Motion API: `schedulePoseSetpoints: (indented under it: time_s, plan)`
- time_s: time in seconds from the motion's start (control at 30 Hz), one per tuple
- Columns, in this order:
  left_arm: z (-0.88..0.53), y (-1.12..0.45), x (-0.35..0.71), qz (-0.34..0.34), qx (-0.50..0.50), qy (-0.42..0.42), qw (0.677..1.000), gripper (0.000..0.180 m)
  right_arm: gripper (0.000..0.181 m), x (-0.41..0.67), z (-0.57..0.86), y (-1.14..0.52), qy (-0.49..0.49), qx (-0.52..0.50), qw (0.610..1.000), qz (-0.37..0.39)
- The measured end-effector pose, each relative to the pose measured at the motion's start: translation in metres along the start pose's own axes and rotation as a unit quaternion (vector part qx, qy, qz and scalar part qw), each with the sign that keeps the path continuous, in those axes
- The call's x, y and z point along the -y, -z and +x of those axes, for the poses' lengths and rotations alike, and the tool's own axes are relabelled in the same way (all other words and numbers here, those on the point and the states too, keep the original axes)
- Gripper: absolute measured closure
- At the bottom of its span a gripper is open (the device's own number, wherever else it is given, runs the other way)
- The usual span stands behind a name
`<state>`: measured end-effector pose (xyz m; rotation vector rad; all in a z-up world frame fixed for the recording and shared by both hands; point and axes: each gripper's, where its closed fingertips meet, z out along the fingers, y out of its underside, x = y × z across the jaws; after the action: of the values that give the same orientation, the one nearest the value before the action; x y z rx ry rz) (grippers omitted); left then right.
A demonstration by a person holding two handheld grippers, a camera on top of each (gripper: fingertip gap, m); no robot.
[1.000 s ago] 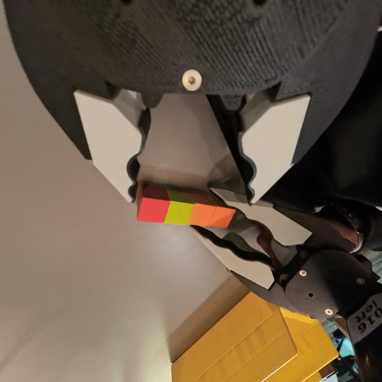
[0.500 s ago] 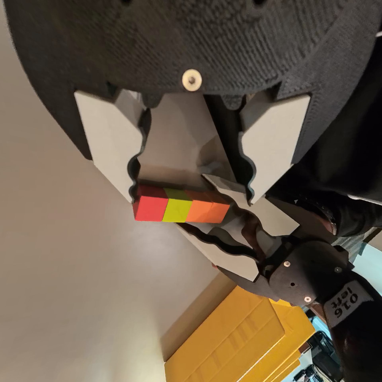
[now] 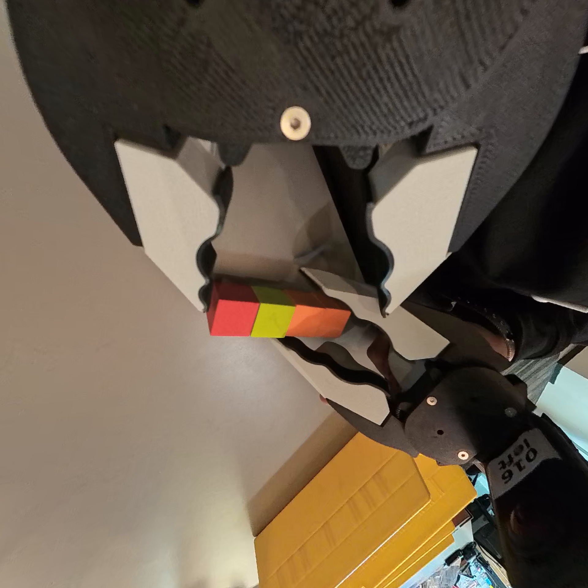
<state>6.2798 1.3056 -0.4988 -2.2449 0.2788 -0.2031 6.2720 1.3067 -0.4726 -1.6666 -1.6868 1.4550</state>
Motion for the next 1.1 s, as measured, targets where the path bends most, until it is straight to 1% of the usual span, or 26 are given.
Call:
schedulePoseSetpoints:
  time_s: [0.4,0.67,1.1]
  plan:
    - [-0.0035,-0.002,-0.0002,-0.003,0.015,0.004,1.0,0.147,0.078,0.0005,0.0005,0.0013,0.0,-0.001,1.0,0.003]
    - [-0.0059,-0.0006,-0.0008,-0.001,0.023,0.005,1.0,0.144,0.078,-0.0004,0.0002,0.001,0.002,-0.001,1.0,0.0]
    - [-0.0085,-0.0017,-0.0019,-0.003,0.024,0.018,1.0,0.145,0.081,-0.0025,-0.001,0.0002,0.009,-0.001,1.0,-0.007]
